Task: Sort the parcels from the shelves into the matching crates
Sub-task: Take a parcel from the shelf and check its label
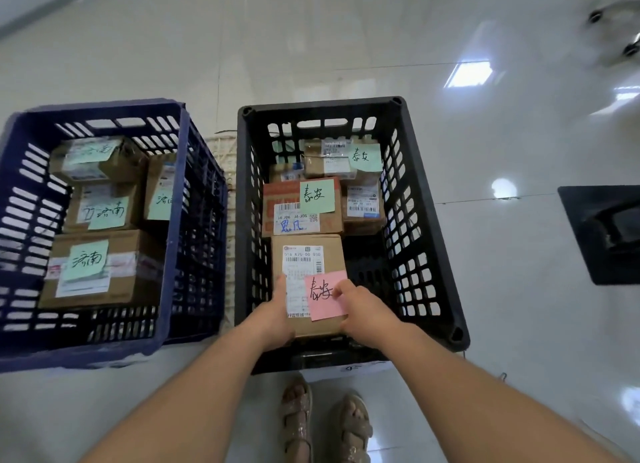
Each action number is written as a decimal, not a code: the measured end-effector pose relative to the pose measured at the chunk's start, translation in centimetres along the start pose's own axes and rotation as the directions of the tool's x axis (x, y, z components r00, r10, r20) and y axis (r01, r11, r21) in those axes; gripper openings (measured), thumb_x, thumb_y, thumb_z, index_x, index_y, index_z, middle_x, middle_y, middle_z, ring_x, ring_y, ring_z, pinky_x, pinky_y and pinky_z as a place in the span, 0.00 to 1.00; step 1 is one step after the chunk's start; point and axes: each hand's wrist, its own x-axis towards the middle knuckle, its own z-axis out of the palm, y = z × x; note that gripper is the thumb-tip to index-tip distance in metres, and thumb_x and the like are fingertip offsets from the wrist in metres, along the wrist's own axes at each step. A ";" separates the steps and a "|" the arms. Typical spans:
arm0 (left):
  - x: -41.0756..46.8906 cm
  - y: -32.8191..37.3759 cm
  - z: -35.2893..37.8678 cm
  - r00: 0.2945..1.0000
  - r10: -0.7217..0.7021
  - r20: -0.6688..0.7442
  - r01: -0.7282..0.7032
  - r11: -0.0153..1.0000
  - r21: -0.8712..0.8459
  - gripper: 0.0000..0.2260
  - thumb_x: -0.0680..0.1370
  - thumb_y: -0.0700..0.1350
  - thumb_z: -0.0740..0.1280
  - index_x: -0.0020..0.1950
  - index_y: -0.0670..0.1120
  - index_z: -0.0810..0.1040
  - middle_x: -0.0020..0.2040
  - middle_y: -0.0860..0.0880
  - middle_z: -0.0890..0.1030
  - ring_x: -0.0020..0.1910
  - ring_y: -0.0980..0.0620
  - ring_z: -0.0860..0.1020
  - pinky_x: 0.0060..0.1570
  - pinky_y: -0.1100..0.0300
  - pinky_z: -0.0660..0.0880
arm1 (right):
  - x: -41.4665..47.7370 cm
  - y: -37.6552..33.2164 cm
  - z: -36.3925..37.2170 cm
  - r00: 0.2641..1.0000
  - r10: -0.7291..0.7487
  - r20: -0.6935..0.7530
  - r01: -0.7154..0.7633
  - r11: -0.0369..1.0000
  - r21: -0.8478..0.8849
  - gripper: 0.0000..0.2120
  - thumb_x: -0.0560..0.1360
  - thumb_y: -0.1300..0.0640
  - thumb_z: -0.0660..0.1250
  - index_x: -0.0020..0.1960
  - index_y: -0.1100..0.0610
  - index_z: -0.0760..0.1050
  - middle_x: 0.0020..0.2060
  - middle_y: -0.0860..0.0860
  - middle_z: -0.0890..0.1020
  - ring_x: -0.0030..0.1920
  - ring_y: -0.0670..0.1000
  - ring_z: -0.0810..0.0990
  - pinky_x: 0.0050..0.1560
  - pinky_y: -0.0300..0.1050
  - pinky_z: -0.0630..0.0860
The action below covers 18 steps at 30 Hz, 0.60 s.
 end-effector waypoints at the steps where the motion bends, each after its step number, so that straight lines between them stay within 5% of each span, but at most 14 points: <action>1: 0.9 0.1 0.1 0.999 -0.045 0.011 0.045 0.998 0.036 0.45 0.78 0.42 0.63 0.73 0.53 0.24 0.65 0.44 0.74 0.56 0.49 0.76 0.58 0.57 0.72 | 0.7 0.1 0.4 1.000 0.005 0.006 -0.005 1.000 -0.003 0.24 0.74 0.64 0.65 0.66 0.50 0.64 0.59 0.54 0.71 0.54 0.56 0.75 0.55 0.51 0.77; 5: 4.0 0.1 1.3 0.982 -0.189 0.005 0.188 0.976 0.108 0.42 0.80 0.43 0.59 0.71 0.54 0.23 0.72 0.38 0.63 0.65 0.43 0.70 0.66 0.50 0.64 | 3.2 0.7 1.4 0.999 0.011 0.036 -0.010 1.000 -0.019 0.23 0.75 0.64 0.64 0.68 0.51 0.65 0.61 0.54 0.72 0.58 0.55 0.74 0.57 0.46 0.74; 12: 8.1 -0.6 3.6 0.955 -0.224 -0.195 0.250 0.961 0.119 0.23 0.83 0.52 0.45 0.78 0.55 0.45 0.72 0.39 0.64 0.66 0.39 0.69 0.65 0.44 0.66 | 6.8 1.6 2.4 0.994 0.027 0.108 -0.024 0.999 -0.027 0.21 0.76 0.63 0.64 0.68 0.57 0.68 0.65 0.55 0.72 0.62 0.57 0.73 0.60 0.46 0.72; 18: 10.5 -0.9 3.8 0.936 -0.310 -0.167 0.345 0.902 0.261 0.34 0.82 0.46 0.56 0.76 0.56 0.33 0.74 0.37 0.56 0.65 0.39 0.69 0.59 0.48 0.70 | 7.9 2.4 3.1 0.983 0.012 0.182 -0.011 1.000 -0.006 0.24 0.74 0.62 0.67 0.69 0.58 0.67 0.64 0.53 0.71 0.62 0.56 0.73 0.57 0.43 0.70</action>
